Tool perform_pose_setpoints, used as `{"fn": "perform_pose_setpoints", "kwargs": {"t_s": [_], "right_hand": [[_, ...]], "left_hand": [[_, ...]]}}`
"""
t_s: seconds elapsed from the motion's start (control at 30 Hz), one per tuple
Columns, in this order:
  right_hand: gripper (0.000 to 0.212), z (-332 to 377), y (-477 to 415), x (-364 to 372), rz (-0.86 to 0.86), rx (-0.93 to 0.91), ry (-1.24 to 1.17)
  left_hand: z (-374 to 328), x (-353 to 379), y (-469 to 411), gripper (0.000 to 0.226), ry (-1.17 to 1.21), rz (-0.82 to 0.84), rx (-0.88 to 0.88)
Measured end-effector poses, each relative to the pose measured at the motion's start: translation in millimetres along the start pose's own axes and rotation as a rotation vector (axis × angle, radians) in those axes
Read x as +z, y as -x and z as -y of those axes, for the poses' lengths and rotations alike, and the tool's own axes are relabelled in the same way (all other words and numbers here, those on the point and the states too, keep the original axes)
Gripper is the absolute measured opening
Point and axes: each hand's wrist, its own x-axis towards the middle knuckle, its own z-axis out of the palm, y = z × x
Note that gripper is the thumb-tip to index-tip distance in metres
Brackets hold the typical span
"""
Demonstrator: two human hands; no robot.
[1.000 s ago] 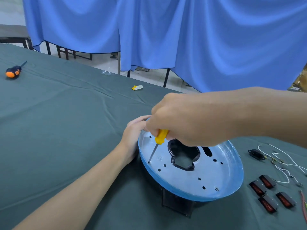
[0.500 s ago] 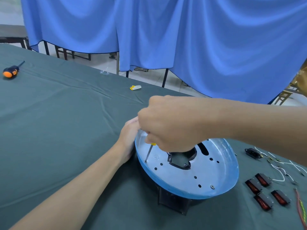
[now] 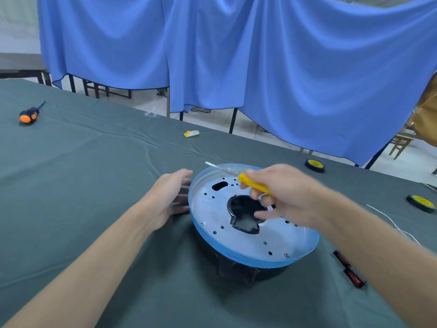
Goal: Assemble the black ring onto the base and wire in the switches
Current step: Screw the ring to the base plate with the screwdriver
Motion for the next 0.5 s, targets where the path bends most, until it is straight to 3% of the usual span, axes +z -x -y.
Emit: {"fn": "perform_pose_setpoints", "kwargs": {"t_s": [0.17,0.5], "right_hand": [[0.028,-10.0,-15.3,34.9,-0.084,-0.031,-0.109],[0.028,2.5,-23.0,41.8,-0.078,-0.015,-0.323]], "left_hand": [[6.7,10.3,24.9,0.027,-0.009,0.028,0.016],[12.4,20.8,45.2,0.016,0.057,-0.028,-0.026]]}}
